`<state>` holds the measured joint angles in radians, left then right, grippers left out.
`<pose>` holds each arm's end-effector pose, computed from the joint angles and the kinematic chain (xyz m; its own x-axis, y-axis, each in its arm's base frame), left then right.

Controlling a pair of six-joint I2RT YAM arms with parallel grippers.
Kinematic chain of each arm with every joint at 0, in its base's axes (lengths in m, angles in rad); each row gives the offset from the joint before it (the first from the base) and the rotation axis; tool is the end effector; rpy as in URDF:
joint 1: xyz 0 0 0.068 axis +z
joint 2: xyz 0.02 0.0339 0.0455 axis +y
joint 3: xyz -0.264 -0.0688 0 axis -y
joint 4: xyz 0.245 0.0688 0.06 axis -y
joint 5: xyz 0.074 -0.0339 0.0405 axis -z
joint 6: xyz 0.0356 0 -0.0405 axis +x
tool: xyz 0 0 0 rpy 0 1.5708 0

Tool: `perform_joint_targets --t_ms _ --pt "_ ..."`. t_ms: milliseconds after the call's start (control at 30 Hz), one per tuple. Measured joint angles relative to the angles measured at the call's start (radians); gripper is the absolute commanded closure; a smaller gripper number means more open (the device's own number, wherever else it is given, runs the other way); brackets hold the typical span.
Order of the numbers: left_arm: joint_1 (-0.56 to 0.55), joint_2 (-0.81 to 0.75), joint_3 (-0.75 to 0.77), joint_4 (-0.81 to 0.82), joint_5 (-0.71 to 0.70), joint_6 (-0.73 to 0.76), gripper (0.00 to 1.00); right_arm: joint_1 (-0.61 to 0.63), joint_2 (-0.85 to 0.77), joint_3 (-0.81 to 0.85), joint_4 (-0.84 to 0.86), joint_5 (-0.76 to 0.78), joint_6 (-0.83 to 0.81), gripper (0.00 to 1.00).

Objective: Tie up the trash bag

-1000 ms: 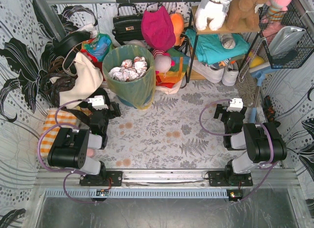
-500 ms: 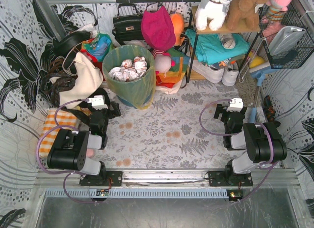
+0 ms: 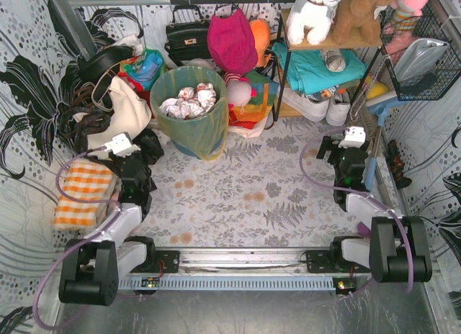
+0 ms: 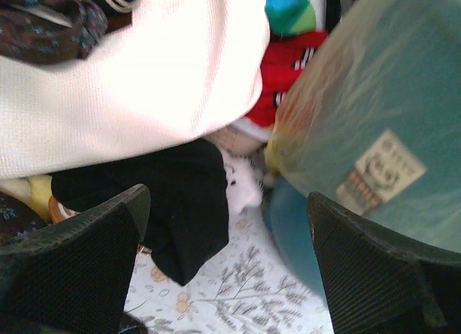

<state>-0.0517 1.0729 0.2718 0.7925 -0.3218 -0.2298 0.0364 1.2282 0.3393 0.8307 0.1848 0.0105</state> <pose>0.2156 0.0001 0.2103 0.0524 -0.2191 -0.9743 -0.2618 0.9385 -0.2251 0.2412 0.0022 0.2034 -0.0566 0.0083 -0.9984 0.1481 0.9890 -0.0002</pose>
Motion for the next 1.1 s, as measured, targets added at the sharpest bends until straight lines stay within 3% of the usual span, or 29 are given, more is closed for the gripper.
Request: perform_joint_targets --t_ms 333,467,667,1100 --pt "0.0 -0.25 0.188 -0.452 -0.095 -0.213 0.02 -0.002 -0.117 0.287 -0.522 -0.19 0.256 0.03" --pt "0.0 -0.237 0.344 -0.671 -0.058 -0.235 0.02 -0.002 -0.119 0.379 -0.639 -0.279 0.351 0.11" --pt "0.0 -0.174 0.525 -0.893 0.046 -0.179 0.02 0.01 -0.049 0.53 -0.781 -0.365 0.532 0.14" --pt "0.0 -0.28 0.518 -1.033 0.094 -0.07 0.02 0.451 0.175 0.858 -0.921 -0.228 0.781 0.3"
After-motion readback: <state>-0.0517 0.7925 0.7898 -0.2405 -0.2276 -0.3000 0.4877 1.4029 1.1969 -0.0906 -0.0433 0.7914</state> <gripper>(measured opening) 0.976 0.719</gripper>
